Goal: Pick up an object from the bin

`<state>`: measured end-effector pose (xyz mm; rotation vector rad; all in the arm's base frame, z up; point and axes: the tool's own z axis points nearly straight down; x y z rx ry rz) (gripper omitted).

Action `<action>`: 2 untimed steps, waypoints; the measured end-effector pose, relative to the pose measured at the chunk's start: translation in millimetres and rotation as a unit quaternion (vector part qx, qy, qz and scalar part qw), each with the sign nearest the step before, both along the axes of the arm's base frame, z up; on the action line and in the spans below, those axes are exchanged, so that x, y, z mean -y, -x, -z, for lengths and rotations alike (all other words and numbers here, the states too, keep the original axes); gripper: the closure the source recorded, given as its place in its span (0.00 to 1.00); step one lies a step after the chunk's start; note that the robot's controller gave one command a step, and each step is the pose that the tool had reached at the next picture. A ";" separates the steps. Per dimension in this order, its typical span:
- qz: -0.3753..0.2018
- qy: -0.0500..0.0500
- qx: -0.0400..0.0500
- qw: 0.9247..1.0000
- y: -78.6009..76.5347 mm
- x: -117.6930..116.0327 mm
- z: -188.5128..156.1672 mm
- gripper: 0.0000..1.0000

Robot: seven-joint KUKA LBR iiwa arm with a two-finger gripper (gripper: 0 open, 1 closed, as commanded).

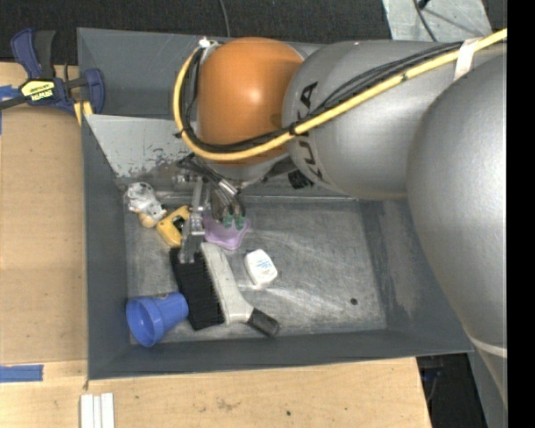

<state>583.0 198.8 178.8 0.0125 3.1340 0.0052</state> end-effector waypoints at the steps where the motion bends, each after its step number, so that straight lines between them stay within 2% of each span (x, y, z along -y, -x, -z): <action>1: 0.052 -0.001 0.001 0.999 6.0 5.4 40.0 0.00; 2: 0.090 -0.001 0.001 0.996 -6.1 1.8 86.1 0.00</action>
Offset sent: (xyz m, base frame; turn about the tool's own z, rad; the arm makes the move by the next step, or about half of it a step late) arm 0.0083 0.0025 -0.1088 0.1897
